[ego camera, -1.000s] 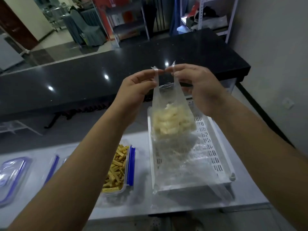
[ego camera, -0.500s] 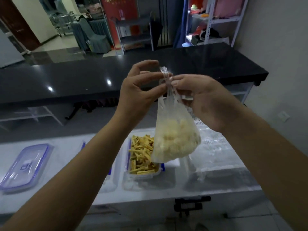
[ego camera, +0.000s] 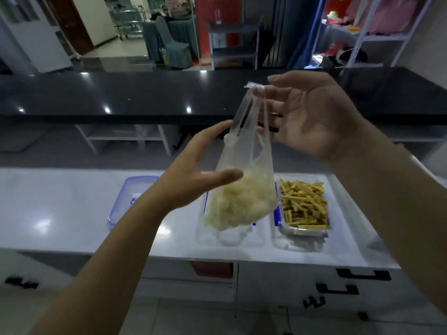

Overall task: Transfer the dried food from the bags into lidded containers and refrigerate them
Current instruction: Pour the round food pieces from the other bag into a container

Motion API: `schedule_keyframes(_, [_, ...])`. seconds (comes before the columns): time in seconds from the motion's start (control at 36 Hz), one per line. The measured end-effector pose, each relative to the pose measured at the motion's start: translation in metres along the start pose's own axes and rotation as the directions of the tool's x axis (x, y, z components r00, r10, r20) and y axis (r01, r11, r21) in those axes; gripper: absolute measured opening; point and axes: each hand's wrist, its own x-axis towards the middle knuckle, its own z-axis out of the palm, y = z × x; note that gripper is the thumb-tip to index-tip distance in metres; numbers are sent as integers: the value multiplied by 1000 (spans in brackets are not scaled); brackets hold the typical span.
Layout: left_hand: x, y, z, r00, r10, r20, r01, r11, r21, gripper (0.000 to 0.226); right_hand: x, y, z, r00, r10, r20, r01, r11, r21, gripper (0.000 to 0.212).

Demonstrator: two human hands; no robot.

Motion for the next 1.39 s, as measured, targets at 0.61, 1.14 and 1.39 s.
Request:
schedule_keyframes(0.61, [-84,-203,37,752,-563,-341,623,778,89,119,124,165,90,961,271,-53,-262,833,-488,31])
schedule_keyframes(1.14, [-150,-102,252,956,-69,285,-26,948,317,96,-242,312,-87,681,-27,-732,-700,270,-661,73])
schedule_keyframes(1.39, [-223,-123,346,573,-410,710,-130,809,573,87,-387,433,-89,340,319,-885,-932,244,-270,78])
